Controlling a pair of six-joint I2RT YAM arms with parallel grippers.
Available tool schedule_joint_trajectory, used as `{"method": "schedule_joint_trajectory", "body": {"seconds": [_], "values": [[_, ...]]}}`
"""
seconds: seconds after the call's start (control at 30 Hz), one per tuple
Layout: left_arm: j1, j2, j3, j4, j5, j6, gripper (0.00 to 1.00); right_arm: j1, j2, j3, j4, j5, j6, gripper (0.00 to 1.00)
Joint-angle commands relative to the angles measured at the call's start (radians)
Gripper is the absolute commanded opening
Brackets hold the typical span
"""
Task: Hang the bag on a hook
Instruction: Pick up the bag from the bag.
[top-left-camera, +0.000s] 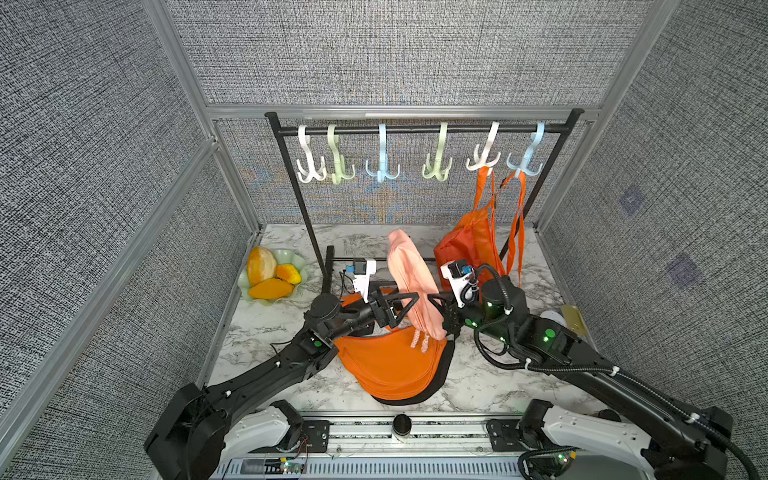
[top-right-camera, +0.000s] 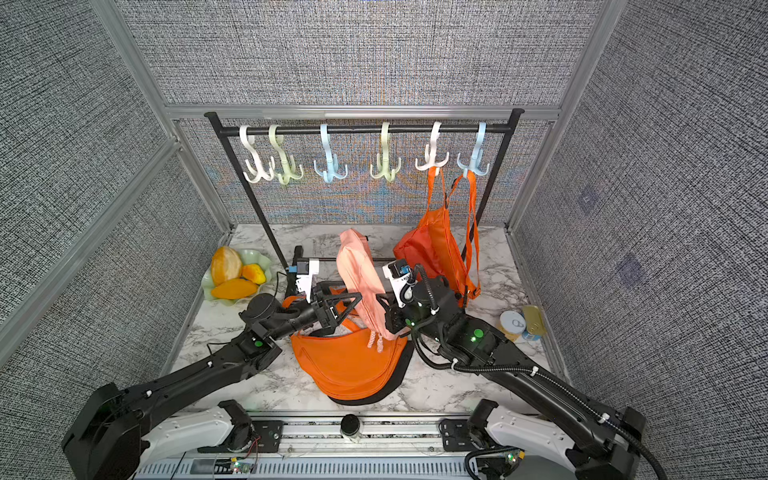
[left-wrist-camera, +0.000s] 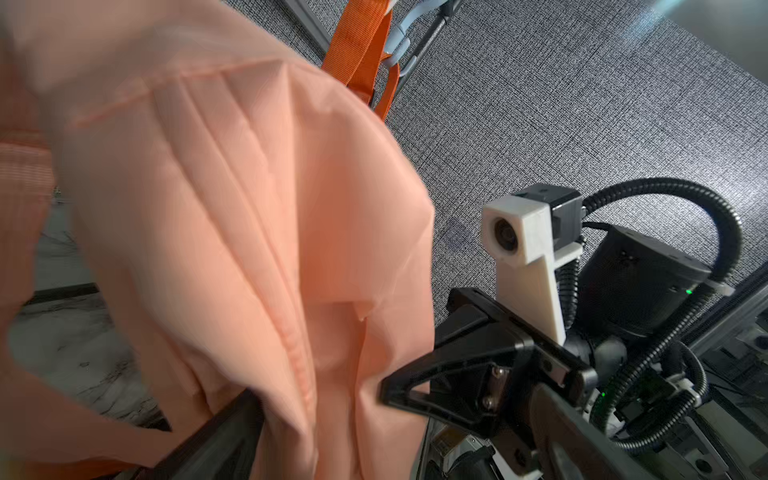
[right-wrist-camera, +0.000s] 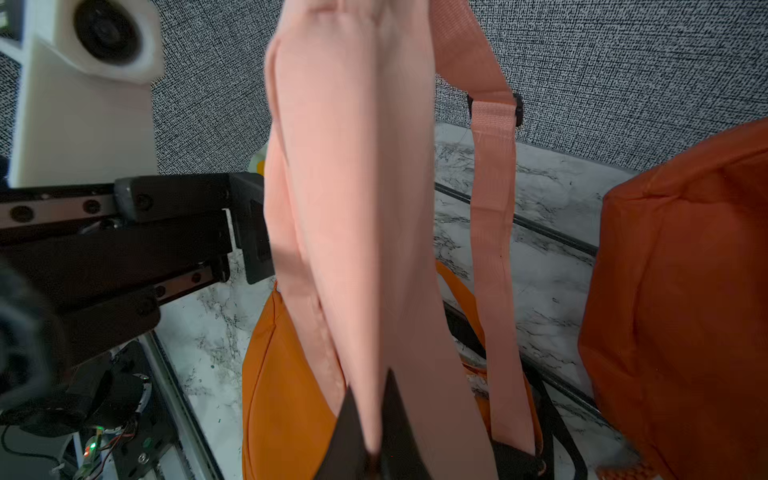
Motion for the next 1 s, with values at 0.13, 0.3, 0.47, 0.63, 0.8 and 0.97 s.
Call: {"method": "schedule_joint_trajectory", "body": {"seconds": [0.13,0.3,0.47,0.63,0.8,0.97], "values": [[-0.062,0.093,0.074,0.030,-0.034,0.053,0.99,0.081,0.078,0.017,0.076,0.128,-0.002,0.00],[-0.083,0.109,0.100,-0.023,-0.076,0.086,0.82,0.112,0.113,0.024,0.079,0.168,-0.006,0.00],[-0.086,0.087,0.119,-0.126,-0.147,0.124,0.40,0.115,0.076,0.000,0.096,0.191,-0.008,0.01],[-0.087,0.073,0.134,-0.191,-0.170,0.157,0.17,0.115,0.053,-0.006,0.082,0.201,-0.015,0.06],[-0.087,0.023,0.142,-0.265,-0.198,0.222,0.04,0.116,0.012,-0.011,0.063,0.199,-0.027,0.43],[-0.048,-0.088,0.125,-0.318,-0.153,0.252,0.00,0.115,-0.103,-0.105,0.101,0.189,-0.045,0.74]]}}
